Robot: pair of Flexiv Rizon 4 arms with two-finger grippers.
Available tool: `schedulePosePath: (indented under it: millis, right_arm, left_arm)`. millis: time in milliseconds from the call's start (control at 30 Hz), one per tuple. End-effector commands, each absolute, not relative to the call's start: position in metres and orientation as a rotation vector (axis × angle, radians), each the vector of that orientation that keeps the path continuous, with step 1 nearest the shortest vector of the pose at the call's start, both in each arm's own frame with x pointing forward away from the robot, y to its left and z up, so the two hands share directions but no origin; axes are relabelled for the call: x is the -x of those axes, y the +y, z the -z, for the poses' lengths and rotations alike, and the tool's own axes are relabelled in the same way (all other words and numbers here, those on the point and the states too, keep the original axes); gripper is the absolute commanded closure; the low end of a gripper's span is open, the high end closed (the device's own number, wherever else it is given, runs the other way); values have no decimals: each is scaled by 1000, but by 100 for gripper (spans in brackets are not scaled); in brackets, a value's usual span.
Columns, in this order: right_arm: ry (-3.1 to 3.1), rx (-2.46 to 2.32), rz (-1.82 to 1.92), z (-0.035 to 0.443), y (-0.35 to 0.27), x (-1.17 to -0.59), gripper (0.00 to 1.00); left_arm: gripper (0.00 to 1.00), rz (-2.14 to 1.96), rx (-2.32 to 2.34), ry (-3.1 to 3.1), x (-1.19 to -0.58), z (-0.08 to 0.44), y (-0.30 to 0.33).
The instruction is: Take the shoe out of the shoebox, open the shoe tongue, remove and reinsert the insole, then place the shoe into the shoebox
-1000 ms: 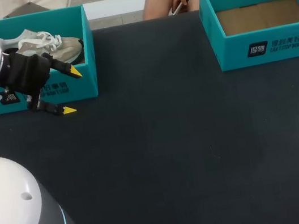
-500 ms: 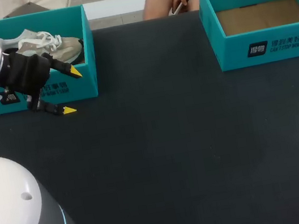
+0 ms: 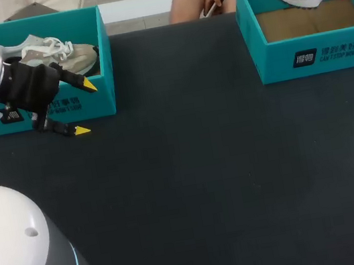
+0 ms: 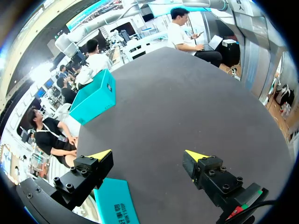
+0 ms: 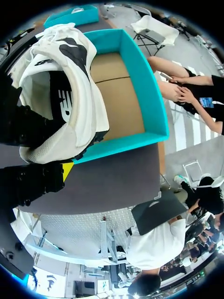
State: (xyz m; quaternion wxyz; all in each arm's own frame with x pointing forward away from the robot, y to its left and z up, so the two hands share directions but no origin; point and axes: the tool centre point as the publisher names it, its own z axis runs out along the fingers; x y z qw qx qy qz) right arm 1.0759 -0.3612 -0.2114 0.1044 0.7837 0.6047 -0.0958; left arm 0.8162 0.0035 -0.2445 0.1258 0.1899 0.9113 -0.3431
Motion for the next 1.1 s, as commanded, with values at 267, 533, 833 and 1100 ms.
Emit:
schedulePosePath:
  millis: [267, 533, 833, 1100]
  right_arm:
    - [1770, -2277, 266, 224, -356, -1074, 100]
    - [1755, -2282, 261, 236, -354, -1082, 100]
    - [1757, -2272, 281, 254, -352, -1082, 100]
    - [1751, -2260, 286, 265, -350, -1081, 100]
  left_arm:
    - [0, 995, -553, 2656, -816, 244, 4]
    - [0, 995, -553, 2656, -816, 244, 4]
    - [0, 995, -553, 2656, -816, 244, 4]
    - [0, 995, -553, 2656, -816, 244, 4]
